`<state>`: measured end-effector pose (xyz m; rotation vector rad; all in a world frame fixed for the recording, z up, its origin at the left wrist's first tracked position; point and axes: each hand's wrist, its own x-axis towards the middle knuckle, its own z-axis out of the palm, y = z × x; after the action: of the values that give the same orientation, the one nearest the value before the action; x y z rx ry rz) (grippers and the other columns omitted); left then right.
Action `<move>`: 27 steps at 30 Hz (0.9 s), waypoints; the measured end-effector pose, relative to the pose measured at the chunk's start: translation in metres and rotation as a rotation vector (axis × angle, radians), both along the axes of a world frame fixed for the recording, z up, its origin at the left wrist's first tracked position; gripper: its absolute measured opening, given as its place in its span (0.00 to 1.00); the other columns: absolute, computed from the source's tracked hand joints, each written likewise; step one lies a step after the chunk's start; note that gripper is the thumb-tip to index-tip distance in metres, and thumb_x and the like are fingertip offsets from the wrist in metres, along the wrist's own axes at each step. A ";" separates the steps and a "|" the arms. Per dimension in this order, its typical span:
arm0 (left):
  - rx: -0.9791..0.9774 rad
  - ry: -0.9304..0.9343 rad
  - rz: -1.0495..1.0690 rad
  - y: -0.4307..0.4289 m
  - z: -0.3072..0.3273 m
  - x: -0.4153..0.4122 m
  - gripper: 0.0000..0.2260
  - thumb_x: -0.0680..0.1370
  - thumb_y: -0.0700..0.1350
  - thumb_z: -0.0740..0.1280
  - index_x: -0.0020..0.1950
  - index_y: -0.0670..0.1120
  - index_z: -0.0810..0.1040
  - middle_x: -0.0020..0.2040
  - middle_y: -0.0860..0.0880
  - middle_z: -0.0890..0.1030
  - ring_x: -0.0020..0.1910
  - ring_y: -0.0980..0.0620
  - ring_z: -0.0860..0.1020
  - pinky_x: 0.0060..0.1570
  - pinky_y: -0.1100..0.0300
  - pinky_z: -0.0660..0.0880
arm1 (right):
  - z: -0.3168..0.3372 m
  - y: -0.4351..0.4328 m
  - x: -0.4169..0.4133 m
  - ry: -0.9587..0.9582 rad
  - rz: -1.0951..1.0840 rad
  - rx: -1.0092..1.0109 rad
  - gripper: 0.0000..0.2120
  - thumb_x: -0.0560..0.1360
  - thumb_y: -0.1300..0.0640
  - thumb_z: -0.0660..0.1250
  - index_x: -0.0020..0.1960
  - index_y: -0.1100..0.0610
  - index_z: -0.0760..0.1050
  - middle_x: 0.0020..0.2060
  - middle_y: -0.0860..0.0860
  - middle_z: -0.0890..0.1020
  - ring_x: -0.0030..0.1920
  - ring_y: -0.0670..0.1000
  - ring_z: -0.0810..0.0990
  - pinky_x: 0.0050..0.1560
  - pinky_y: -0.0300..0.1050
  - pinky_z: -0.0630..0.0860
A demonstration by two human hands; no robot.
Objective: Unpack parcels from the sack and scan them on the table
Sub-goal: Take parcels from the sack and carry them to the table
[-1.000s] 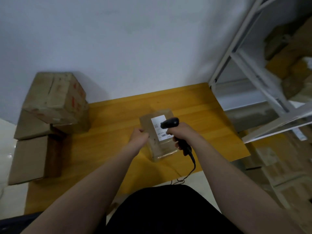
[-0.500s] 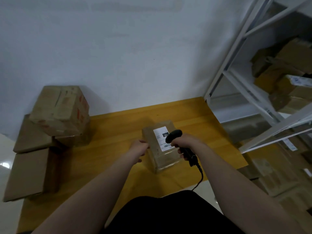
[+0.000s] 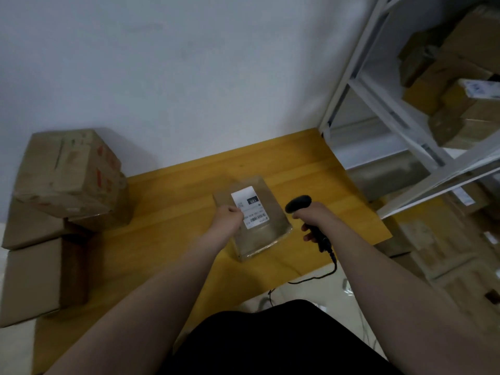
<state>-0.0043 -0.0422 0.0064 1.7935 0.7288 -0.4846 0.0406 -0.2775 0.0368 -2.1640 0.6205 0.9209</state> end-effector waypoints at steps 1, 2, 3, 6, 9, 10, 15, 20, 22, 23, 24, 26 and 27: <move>0.026 -0.010 -0.020 -0.006 -0.003 0.003 0.06 0.80 0.40 0.62 0.43 0.47 0.72 0.45 0.48 0.76 0.36 0.51 0.71 0.30 0.60 0.66 | -0.007 -0.011 0.002 0.016 -0.014 -0.024 0.13 0.80 0.55 0.68 0.61 0.60 0.73 0.43 0.59 0.81 0.32 0.59 0.81 0.31 0.47 0.75; 0.055 -0.015 -0.027 -0.012 -0.003 0.006 0.04 0.80 0.40 0.63 0.47 0.48 0.74 0.48 0.48 0.76 0.36 0.52 0.73 0.30 0.62 0.68 | -0.014 -0.021 0.004 0.023 -0.023 -0.040 0.13 0.80 0.55 0.68 0.61 0.61 0.73 0.42 0.59 0.80 0.34 0.59 0.80 0.33 0.48 0.75; 0.073 -0.015 -0.024 -0.017 -0.004 0.009 0.05 0.80 0.41 0.64 0.54 0.48 0.77 0.53 0.48 0.77 0.40 0.52 0.76 0.32 0.61 0.71 | -0.021 -0.030 0.007 0.024 -0.032 -0.048 0.13 0.80 0.56 0.67 0.60 0.63 0.73 0.42 0.59 0.79 0.35 0.59 0.79 0.34 0.49 0.75; 0.096 0.034 -0.005 -0.034 -0.011 0.020 0.17 0.79 0.42 0.67 0.69 0.47 0.75 0.64 0.46 0.77 0.49 0.46 0.79 0.43 0.56 0.74 | -0.046 -0.054 0.018 0.024 -0.056 -0.050 0.11 0.79 0.58 0.66 0.59 0.63 0.74 0.44 0.60 0.78 0.38 0.59 0.78 0.36 0.51 0.75; 0.163 0.070 0.057 -0.047 -0.026 0.026 0.22 0.79 0.44 0.68 0.73 0.47 0.69 0.71 0.44 0.73 0.62 0.43 0.75 0.56 0.55 0.73 | -0.072 -0.067 0.036 0.046 -0.088 -0.038 0.11 0.80 0.59 0.63 0.60 0.63 0.73 0.43 0.60 0.78 0.39 0.60 0.78 0.37 0.52 0.76; 0.209 0.087 0.091 -0.049 -0.029 0.030 0.25 0.79 0.44 0.69 0.74 0.47 0.66 0.74 0.43 0.68 0.67 0.41 0.72 0.59 0.54 0.71 | -0.081 -0.070 0.043 0.055 -0.101 -0.034 0.11 0.80 0.59 0.62 0.61 0.63 0.73 0.43 0.60 0.78 0.39 0.60 0.78 0.38 0.53 0.76; 0.307 0.204 0.246 -0.054 -0.051 0.051 0.37 0.77 0.47 0.73 0.80 0.46 0.55 0.76 0.39 0.62 0.73 0.36 0.65 0.70 0.40 0.69 | -0.130 -0.074 0.073 0.051 -0.063 -0.059 0.20 0.81 0.60 0.62 0.72 0.62 0.68 0.42 0.58 0.78 0.38 0.58 0.79 0.36 0.49 0.75; 0.301 0.142 0.294 -0.048 -0.074 0.050 0.32 0.79 0.46 0.69 0.78 0.48 0.56 0.72 0.40 0.67 0.64 0.37 0.74 0.63 0.37 0.76 | -0.168 -0.078 0.083 0.000 -0.072 -0.103 0.19 0.81 0.60 0.62 0.71 0.62 0.69 0.41 0.55 0.76 0.35 0.53 0.74 0.30 0.45 0.66; 0.297 0.095 0.327 -0.047 -0.079 0.048 0.28 0.78 0.46 0.68 0.75 0.49 0.59 0.68 0.41 0.67 0.57 0.41 0.75 0.60 0.39 0.78 | -0.179 -0.080 0.080 0.020 -0.096 -0.096 0.21 0.81 0.61 0.62 0.73 0.61 0.66 0.47 0.58 0.76 0.38 0.55 0.74 0.31 0.46 0.66; 0.279 0.078 0.349 -0.046 -0.080 0.047 0.26 0.78 0.46 0.68 0.72 0.50 0.60 0.67 0.42 0.67 0.53 0.44 0.76 0.58 0.39 0.79 | -0.183 -0.081 0.078 0.025 -0.112 -0.090 0.23 0.81 0.62 0.62 0.74 0.61 0.63 0.51 0.59 0.76 0.40 0.56 0.75 0.32 0.48 0.68; 0.253 0.064 0.362 -0.045 -0.079 0.045 0.24 0.78 0.45 0.68 0.70 0.52 0.61 0.66 0.42 0.67 0.50 0.46 0.76 0.57 0.40 0.80 | -0.183 -0.080 0.075 0.017 -0.134 -0.081 0.24 0.80 0.62 0.62 0.75 0.60 0.60 0.54 0.60 0.76 0.43 0.58 0.76 0.34 0.50 0.70; 0.206 0.042 0.370 -0.041 -0.078 0.041 0.21 0.78 0.44 0.67 0.66 0.55 0.61 0.68 0.42 0.69 0.52 0.45 0.78 0.54 0.42 0.81 | -0.180 -0.076 0.068 -0.074 -0.161 -0.124 0.26 0.80 0.61 0.65 0.73 0.58 0.57 0.65 0.61 0.72 0.57 0.64 0.76 0.45 0.56 0.75; 0.187 0.030 0.376 -0.039 -0.077 0.039 0.21 0.78 0.44 0.67 0.65 0.56 0.62 0.68 0.42 0.71 0.55 0.42 0.79 0.52 0.43 0.81 | -0.176 -0.072 0.066 -0.152 -0.148 -0.185 0.27 0.79 0.59 0.67 0.72 0.58 0.58 0.69 0.61 0.69 0.64 0.66 0.72 0.53 0.60 0.75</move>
<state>0.0346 -0.0811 -0.0707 1.7665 1.1346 -0.1967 0.1065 -0.3494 -0.1388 -2.2896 0.8048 0.6356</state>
